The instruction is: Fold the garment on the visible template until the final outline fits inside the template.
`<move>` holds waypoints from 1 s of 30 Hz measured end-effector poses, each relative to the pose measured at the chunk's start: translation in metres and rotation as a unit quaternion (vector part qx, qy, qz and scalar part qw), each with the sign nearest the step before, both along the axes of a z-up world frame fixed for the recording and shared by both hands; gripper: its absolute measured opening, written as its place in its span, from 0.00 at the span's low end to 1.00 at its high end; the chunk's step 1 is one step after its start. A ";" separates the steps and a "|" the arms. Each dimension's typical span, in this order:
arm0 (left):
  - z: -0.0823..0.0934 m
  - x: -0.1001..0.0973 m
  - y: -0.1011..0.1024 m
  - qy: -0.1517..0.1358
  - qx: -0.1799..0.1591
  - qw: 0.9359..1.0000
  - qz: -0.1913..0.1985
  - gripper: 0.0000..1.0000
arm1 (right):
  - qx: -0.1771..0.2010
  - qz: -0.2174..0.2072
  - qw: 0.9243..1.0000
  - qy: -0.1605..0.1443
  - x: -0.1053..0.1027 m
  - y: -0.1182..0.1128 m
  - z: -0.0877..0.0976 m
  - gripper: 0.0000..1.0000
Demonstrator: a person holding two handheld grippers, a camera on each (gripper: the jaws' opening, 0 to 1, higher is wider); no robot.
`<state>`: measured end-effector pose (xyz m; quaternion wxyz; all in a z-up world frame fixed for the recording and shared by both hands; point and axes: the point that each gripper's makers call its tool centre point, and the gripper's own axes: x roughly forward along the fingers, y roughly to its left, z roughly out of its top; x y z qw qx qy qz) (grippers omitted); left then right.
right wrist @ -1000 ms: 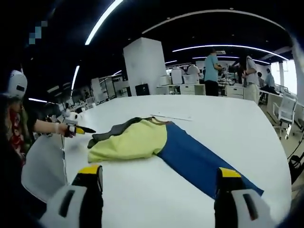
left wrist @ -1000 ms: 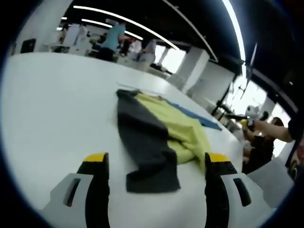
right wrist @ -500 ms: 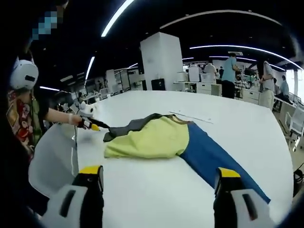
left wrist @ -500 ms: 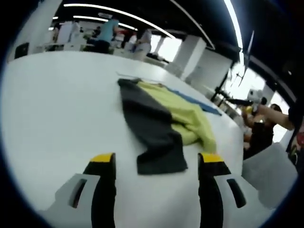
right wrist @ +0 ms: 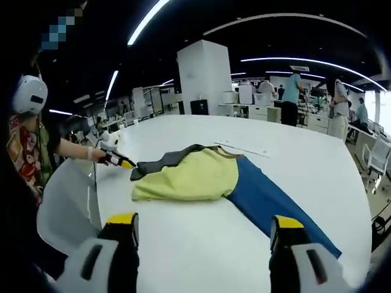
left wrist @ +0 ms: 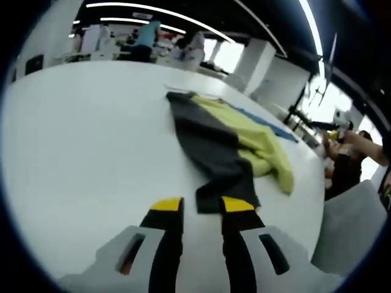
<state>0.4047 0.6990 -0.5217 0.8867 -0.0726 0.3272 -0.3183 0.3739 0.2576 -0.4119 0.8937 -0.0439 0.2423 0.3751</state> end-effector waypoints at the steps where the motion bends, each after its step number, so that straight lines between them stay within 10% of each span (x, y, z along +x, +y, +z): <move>1: -0.001 0.000 0.001 0.000 0.006 1.000 0.001 0.18 | 0.002 0.000 1.000 -0.001 0.000 0.000 0.001 0.88; 30: -0.006 0.002 -0.004 0.009 0.030 1.000 0.004 0.00 | -0.006 0.009 1.000 0.004 -0.005 0.009 -0.004 0.77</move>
